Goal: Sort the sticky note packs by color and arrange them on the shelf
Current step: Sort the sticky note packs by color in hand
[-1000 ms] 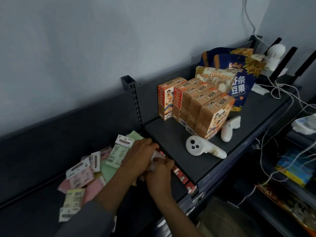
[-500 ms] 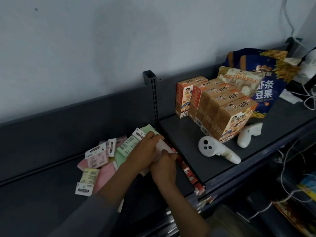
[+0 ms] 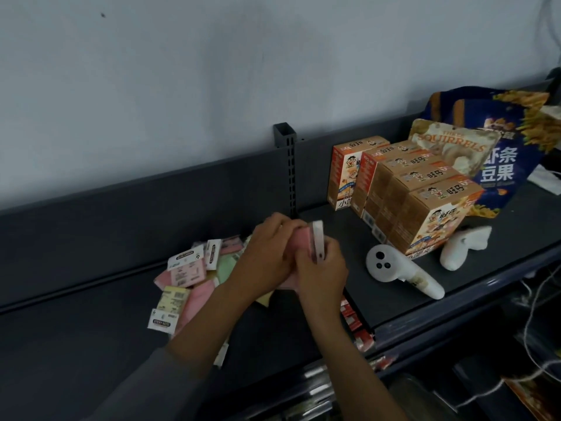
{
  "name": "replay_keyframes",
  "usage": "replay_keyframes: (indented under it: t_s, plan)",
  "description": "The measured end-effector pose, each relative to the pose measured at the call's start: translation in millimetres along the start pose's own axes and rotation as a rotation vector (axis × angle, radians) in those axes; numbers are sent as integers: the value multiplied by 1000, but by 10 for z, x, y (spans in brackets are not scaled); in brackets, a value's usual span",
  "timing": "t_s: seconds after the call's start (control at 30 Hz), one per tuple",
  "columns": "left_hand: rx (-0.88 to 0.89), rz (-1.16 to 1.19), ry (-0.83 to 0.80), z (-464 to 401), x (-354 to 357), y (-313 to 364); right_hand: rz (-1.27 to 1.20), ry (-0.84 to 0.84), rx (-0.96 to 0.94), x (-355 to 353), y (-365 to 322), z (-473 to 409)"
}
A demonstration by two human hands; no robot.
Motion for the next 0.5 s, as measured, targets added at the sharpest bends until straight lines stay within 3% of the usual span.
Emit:
replay_keyframes:
  t_s: [0.23,0.37,0.5]
  plan:
    - [-355,309,154,266,-381,-475,-104,-341,-44,332,-68,-69]
    - [-587,635,281,617,-724,-837,-230,-400,-29,724,-150,122]
    - [-688,678,338,1048,-1113,-1200,-176,-438,-96,1262,-381,427]
Point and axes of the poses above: each hand's wrist, its own z-axis away from the middle knuckle, its own x-axis out of the palm, y = z × x, the point moved 10 cm from there along -z, towards the middle knuckle, and after that the axes turned 11 degrees about -x, right-handed, at the moved point
